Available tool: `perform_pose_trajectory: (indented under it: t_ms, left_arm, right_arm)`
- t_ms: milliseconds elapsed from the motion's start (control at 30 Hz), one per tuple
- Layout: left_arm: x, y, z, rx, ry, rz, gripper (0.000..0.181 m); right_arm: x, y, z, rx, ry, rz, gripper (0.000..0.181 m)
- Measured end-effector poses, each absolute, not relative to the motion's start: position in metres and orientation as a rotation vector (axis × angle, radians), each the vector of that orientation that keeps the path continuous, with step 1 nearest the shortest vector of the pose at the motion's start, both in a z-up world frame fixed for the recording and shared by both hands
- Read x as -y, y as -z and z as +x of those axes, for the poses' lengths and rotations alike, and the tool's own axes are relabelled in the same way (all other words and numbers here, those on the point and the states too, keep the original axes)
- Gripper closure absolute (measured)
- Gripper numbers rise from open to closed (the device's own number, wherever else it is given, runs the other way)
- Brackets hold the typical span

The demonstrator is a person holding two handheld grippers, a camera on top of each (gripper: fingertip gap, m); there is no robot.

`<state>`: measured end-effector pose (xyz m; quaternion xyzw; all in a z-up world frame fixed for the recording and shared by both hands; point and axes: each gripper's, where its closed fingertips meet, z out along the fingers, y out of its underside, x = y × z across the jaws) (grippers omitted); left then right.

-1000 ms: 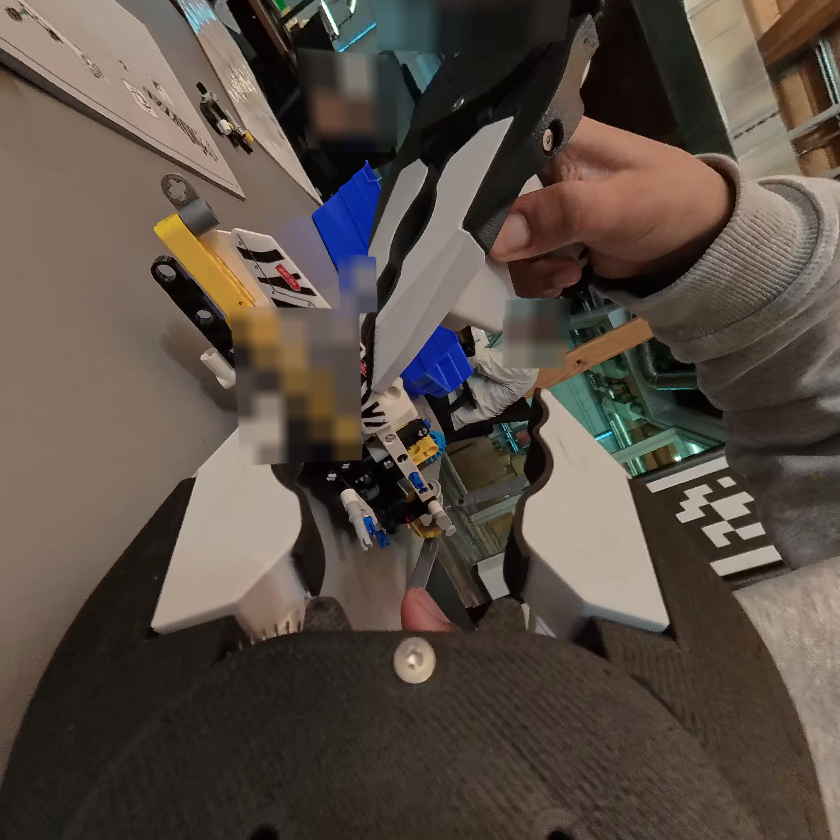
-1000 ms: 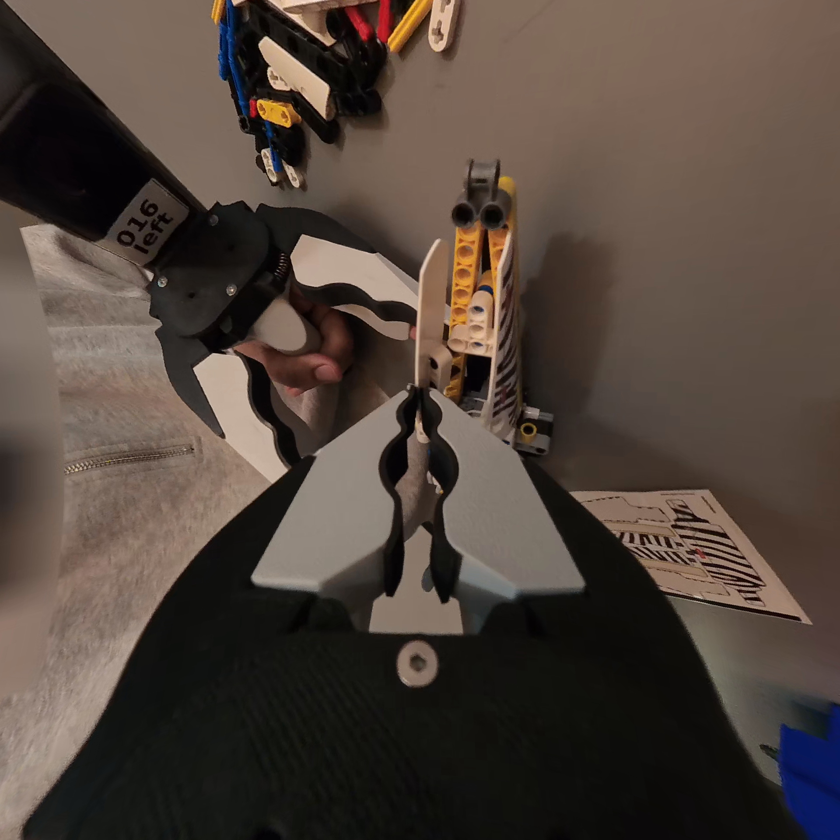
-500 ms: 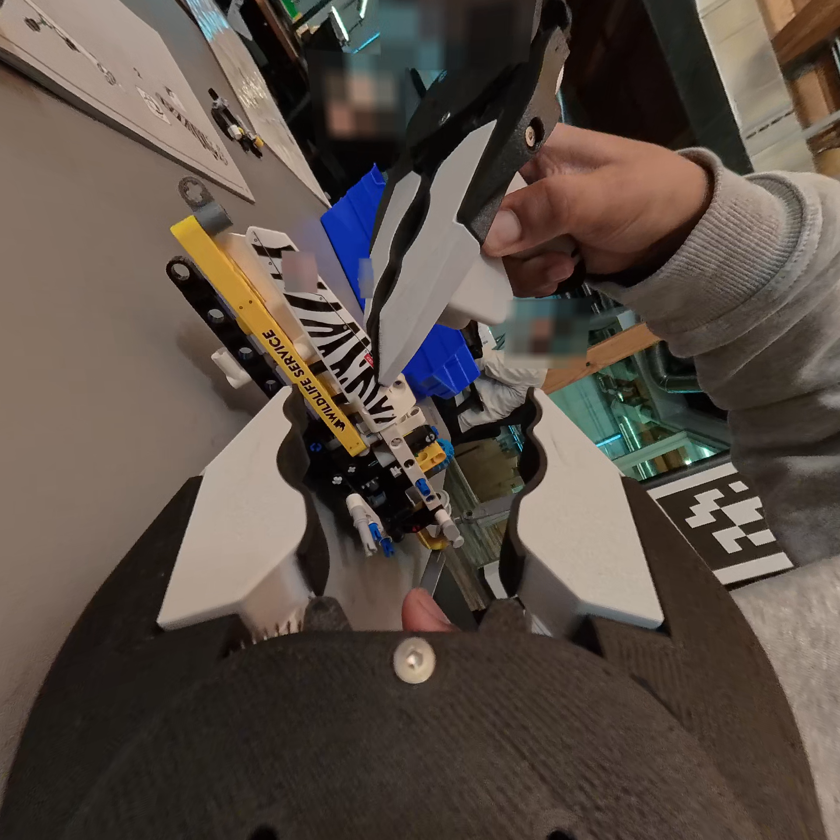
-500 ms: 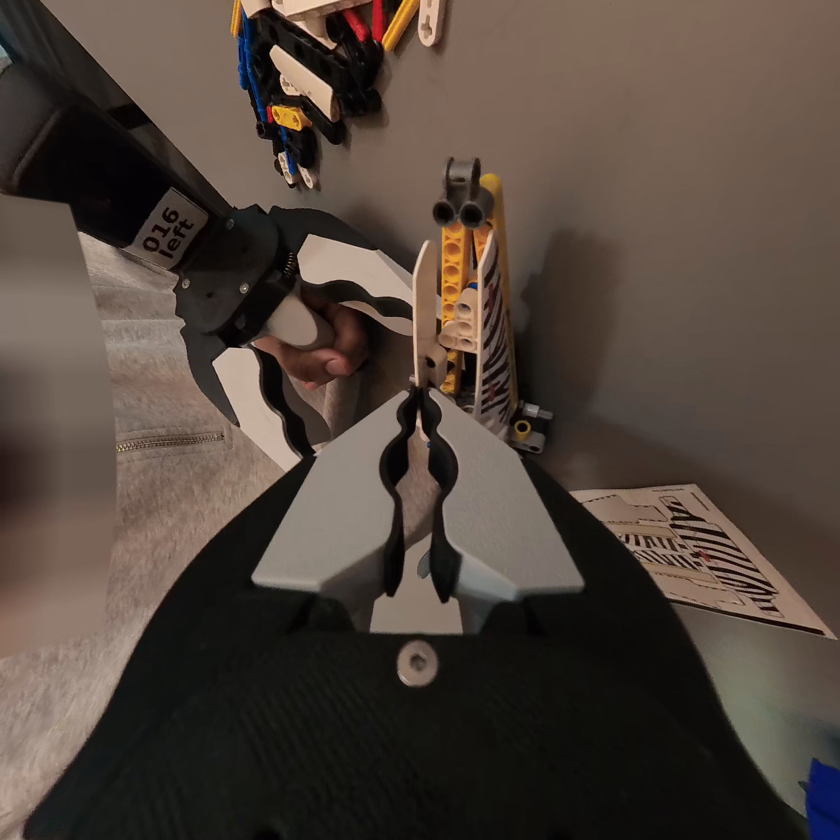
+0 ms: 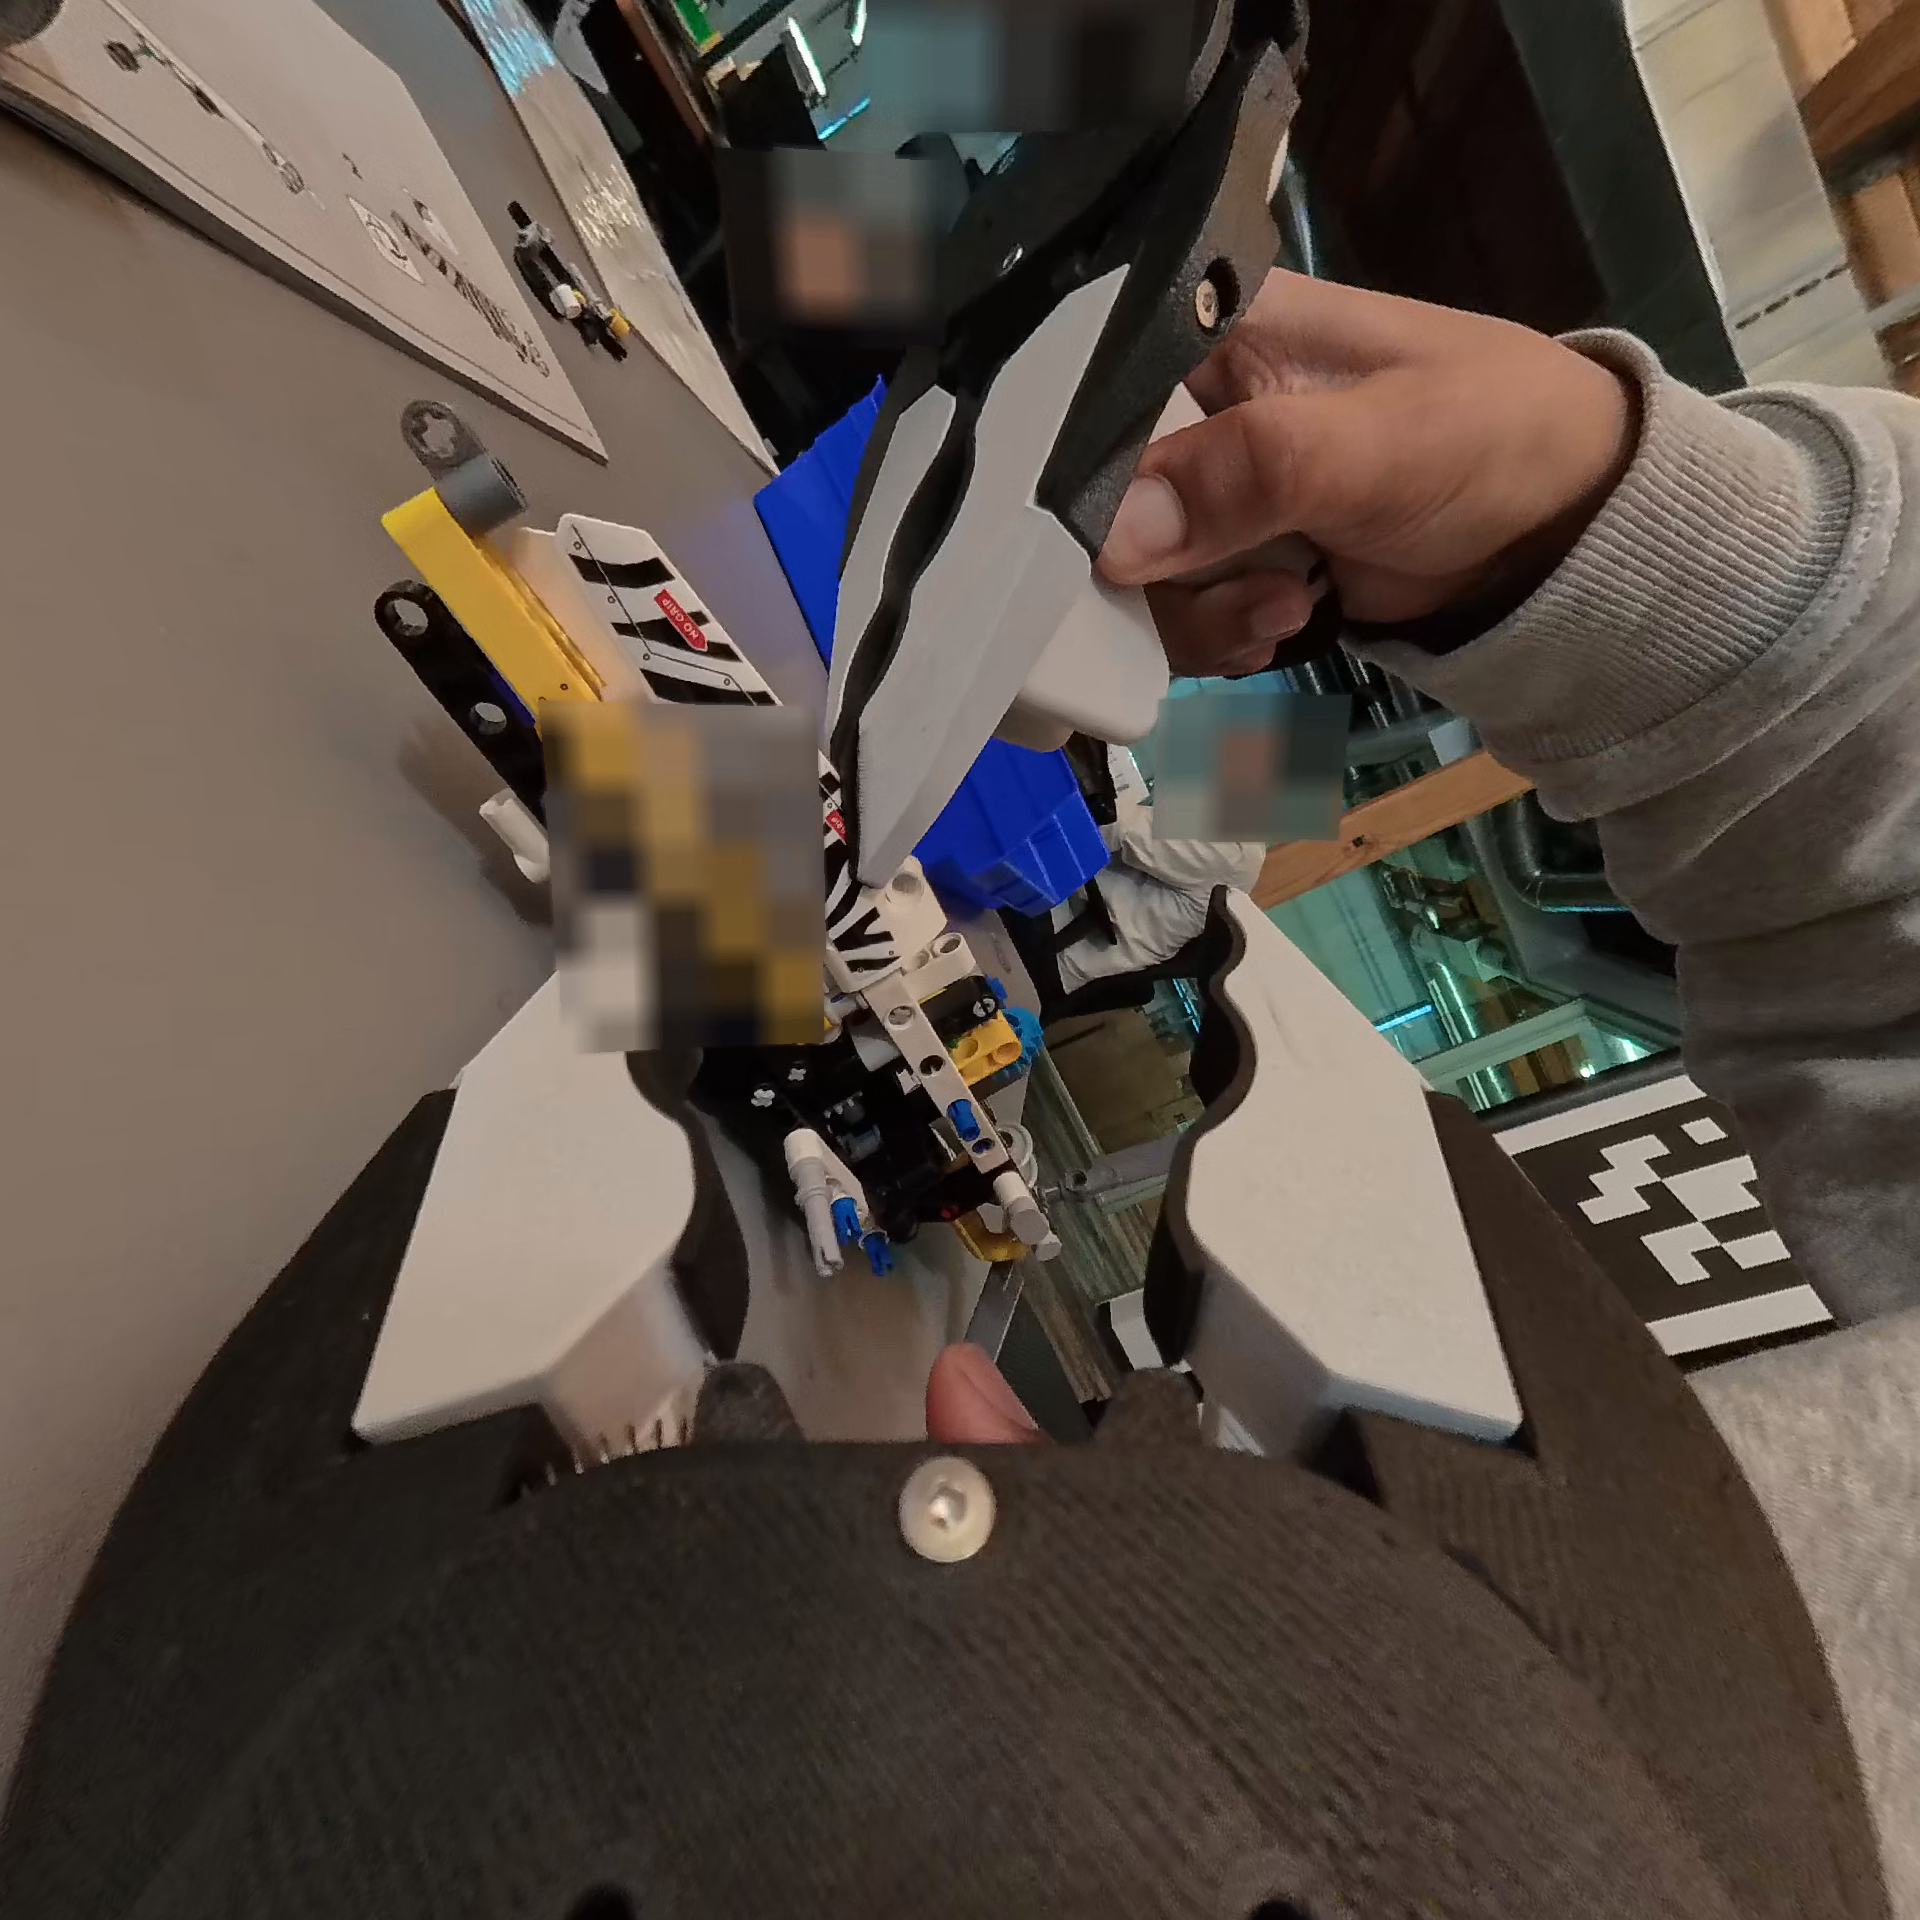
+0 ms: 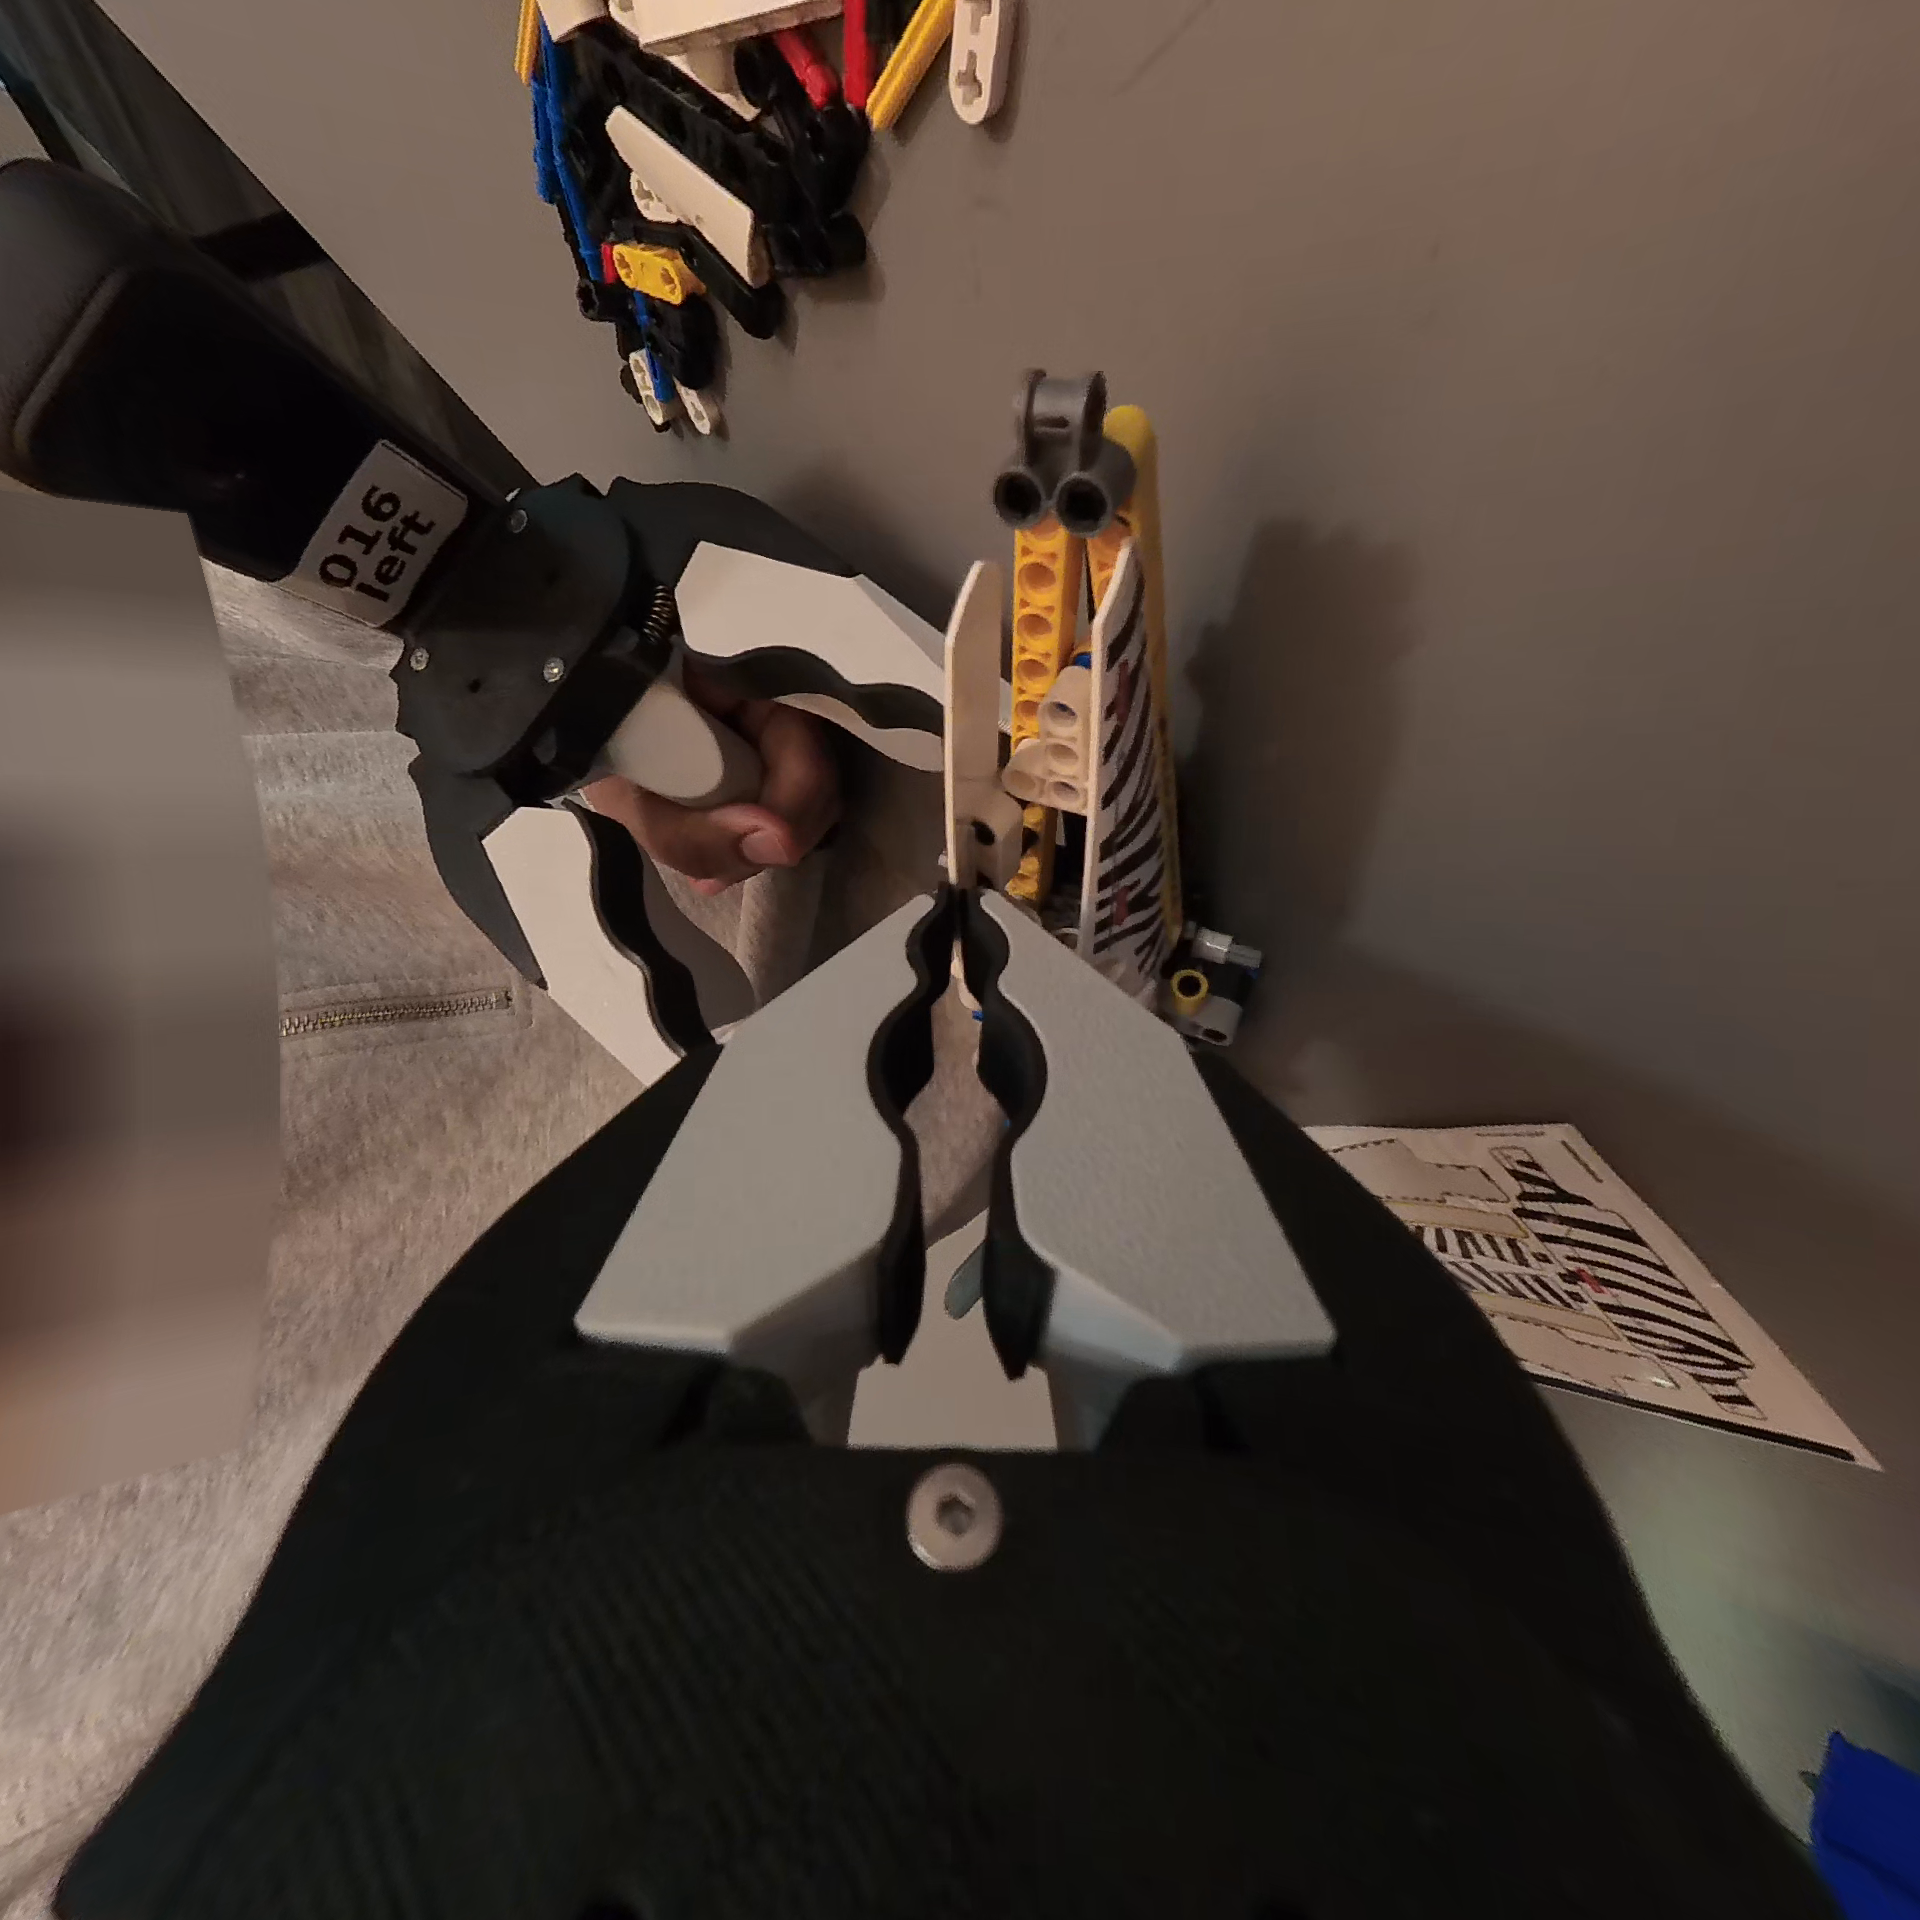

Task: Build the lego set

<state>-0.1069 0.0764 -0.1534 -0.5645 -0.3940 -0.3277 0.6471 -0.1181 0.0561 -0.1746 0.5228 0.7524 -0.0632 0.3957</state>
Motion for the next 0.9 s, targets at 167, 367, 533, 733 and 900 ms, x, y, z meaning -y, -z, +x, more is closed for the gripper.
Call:
perform_pose_trajectory:
  t_ms: [167,367,533,733,900]
  left_arm:
    - [-0.076,0.154,-0.108,0.904,0.738,-1.283,0.084]
    - [-0.077,0.154,-0.107,0.893,0.731,-1.295,0.084]
    - [-0.08,0.155,-0.102,0.871,0.73,-1.332,0.074]
    - [-0.078,0.152,-0.104,0.867,0.756,-1.295,0.077]
    - [-0.076,0.15,-0.104,0.862,0.77,-1.274,0.084]
  right_arm:
    - [-0.056,0.177,-0.119,-1.925,0.153,1.325,0.181]
    - [-0.057,0.176,-0.117,-1.91,0.114,1.343,0.181]
    - [-0.054,0.18,-0.115,-1.999,0.087,1.319,0.181]
    - [-0.047,0.172,-0.112,-2.003,0.136,1.3,0.166]
    - [-0.052,0.166,-0.114,-2.087,0.155,1.31,0.151]
